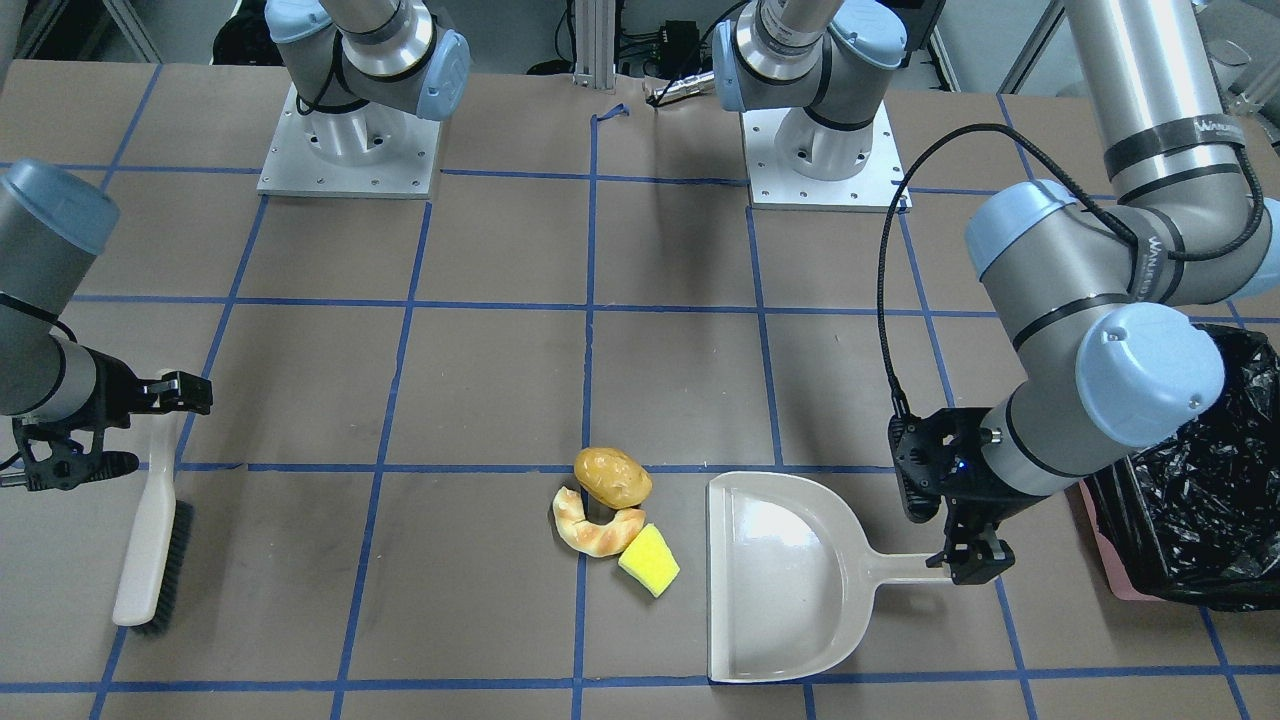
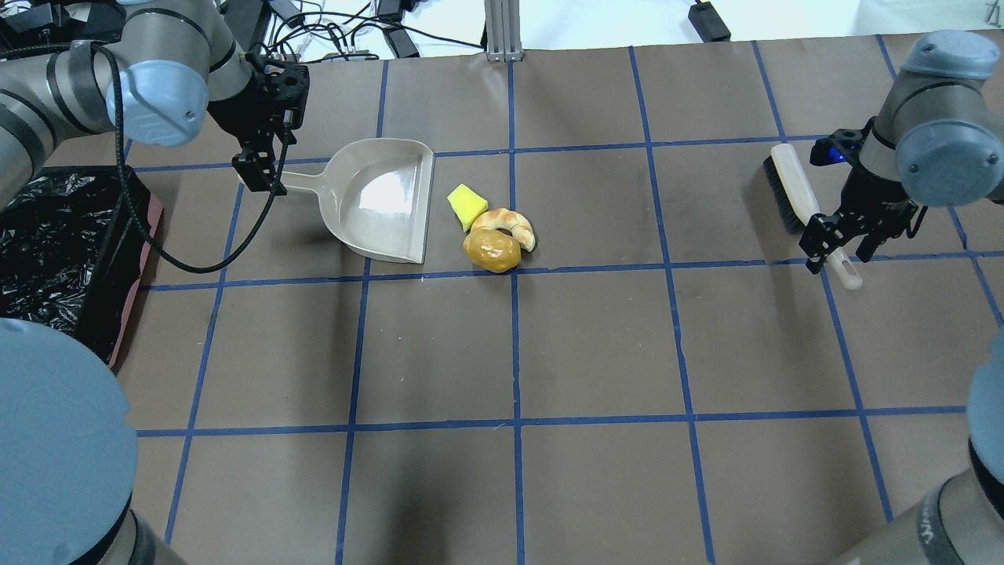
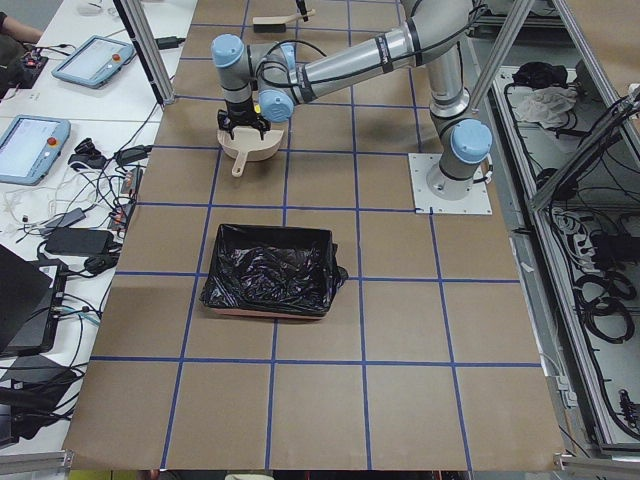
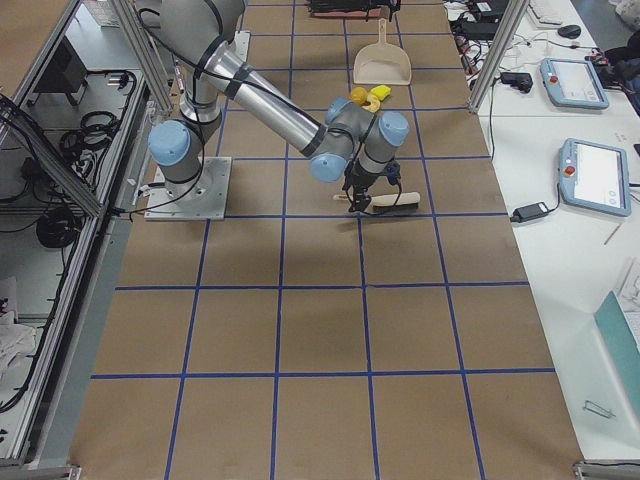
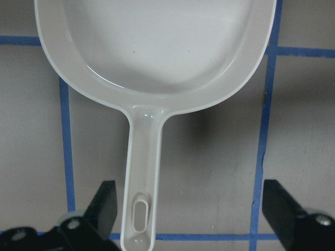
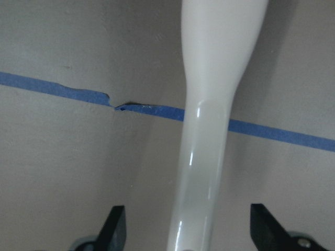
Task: Sweep and dump trash into bin
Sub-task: 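Lift the white brush with the right gripper and carry it toward the debris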
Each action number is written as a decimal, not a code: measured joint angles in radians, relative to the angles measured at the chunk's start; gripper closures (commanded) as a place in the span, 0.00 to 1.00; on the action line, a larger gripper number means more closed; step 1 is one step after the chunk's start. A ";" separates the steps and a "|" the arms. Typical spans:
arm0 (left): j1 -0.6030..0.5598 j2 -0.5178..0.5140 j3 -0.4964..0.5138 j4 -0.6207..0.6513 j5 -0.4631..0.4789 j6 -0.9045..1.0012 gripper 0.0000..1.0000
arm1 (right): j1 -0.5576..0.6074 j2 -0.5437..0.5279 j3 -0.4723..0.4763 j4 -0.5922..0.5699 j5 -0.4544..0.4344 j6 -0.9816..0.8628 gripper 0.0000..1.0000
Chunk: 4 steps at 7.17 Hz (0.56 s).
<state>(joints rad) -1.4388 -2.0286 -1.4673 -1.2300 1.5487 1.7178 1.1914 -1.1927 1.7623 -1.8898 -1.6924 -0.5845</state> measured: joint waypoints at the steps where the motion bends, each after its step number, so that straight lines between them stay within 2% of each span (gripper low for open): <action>1: 0.001 -0.011 0.000 0.002 0.000 0.011 0.00 | 0.000 0.002 0.000 0.000 0.000 0.000 0.63; 3: 0.009 -0.038 0.002 0.032 0.000 0.025 0.01 | 0.001 0.006 0.000 0.000 0.000 0.006 0.77; 4: 0.010 -0.057 0.011 0.056 0.000 0.033 0.01 | 0.001 0.007 0.000 -0.001 0.000 0.009 0.77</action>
<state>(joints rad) -1.4283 -2.0852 -1.4564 -1.1741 1.5486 1.7507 1.1919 -1.1862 1.7623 -1.8907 -1.6920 -0.5759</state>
